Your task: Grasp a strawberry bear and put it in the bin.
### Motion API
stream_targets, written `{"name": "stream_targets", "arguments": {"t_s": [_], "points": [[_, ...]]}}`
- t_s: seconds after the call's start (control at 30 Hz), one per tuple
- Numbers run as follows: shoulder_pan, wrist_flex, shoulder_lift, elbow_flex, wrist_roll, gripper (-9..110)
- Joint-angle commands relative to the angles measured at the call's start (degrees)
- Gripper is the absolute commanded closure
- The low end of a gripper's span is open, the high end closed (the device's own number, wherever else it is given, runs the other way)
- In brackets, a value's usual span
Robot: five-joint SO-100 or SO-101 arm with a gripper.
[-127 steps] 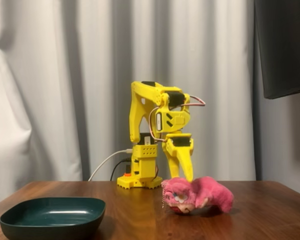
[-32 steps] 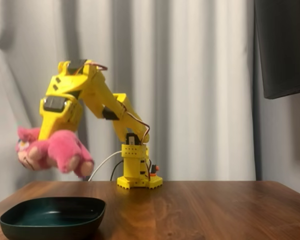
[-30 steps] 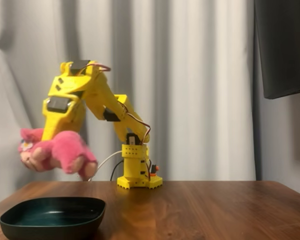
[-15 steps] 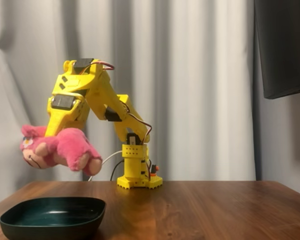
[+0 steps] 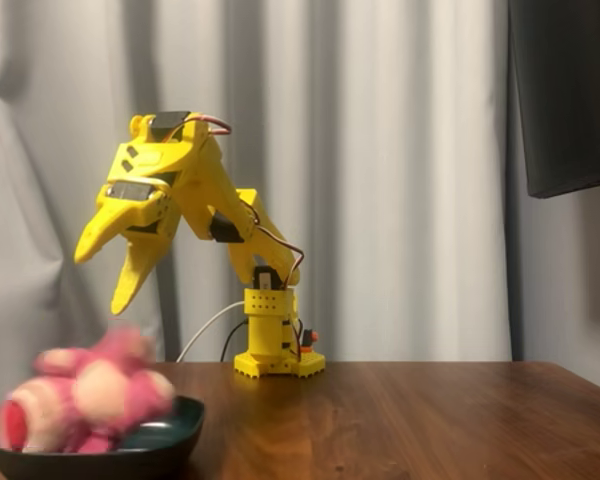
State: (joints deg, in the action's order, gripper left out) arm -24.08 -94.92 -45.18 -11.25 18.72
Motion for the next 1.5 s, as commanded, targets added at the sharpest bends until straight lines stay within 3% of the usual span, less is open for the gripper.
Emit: {"name": "stream_targets", "arguments": {"t_s": [0.0,0.1,0.13,0.17,0.2,0.43,0.67,0.83,0.97,1.17,1.3,1.47], "points": [[0.2,-1.2,-1.3,4.2,0.4,65],[0.4,-4.0,-1.3,7.5,0.4,70],[0.6,-5.4,-1.3,9.7,0.4,80],[0.6,-7.5,-1.3,12.5,-0.2,98],[0.9,-8.1,-2.1,13.2,-0.4,102],[1.9,-8.0,-38.8,-21.3,-1.8,102],[16.4,-7.6,-80.9,-58.8,-1.8,97],[27.2,5.5,-107.9,-88.2,-6.3,100],[35.6,12.3,-111.6,-104.0,-11.9,102],[25.1,26.0,-111.7,-124.7,-13.1,101],[20.4,29.1,-115.0,-134.5,-13.1,99],[20.6,29.4,-145.1,-154.8,-12.2,86]]}}
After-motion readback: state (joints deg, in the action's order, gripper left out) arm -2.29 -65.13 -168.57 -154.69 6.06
